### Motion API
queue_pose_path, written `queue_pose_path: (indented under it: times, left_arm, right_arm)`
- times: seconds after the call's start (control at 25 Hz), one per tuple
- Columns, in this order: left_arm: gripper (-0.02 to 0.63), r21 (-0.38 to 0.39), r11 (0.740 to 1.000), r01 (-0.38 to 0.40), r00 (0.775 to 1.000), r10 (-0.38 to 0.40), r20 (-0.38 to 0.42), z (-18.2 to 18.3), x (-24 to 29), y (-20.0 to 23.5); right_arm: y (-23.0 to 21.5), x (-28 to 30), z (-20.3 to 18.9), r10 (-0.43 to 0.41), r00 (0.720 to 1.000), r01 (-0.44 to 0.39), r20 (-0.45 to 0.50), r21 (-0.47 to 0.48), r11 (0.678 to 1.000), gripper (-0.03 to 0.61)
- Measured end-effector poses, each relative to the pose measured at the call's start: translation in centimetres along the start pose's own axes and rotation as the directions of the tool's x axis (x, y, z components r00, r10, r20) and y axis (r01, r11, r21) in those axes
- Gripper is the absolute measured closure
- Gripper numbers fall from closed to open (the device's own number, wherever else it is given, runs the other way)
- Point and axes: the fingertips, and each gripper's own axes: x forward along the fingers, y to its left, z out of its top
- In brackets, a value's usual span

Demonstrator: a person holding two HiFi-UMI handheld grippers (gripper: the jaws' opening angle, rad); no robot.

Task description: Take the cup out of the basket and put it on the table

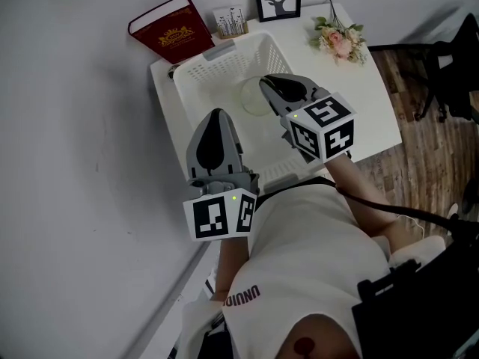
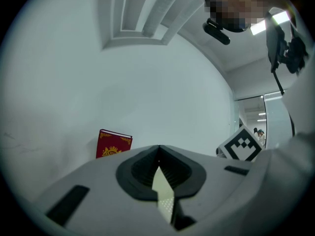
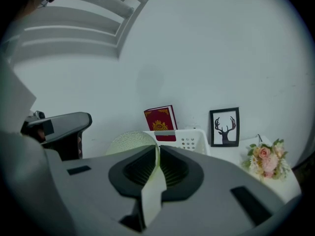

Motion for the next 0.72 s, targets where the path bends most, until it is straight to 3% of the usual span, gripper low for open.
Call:
queue_pose_path:
  times: [0.72]
  left_arm:
    - [0.601, 0.0, 0.999, 0.052, 0.999, -0.052, -0.009, -0.4, 0.8, -1.6]
  right_arm:
    - [-0.4, -2.8, 2.1, -0.019, 0.996, 0.015, 0.09, 0.034, 0.999, 0.537]
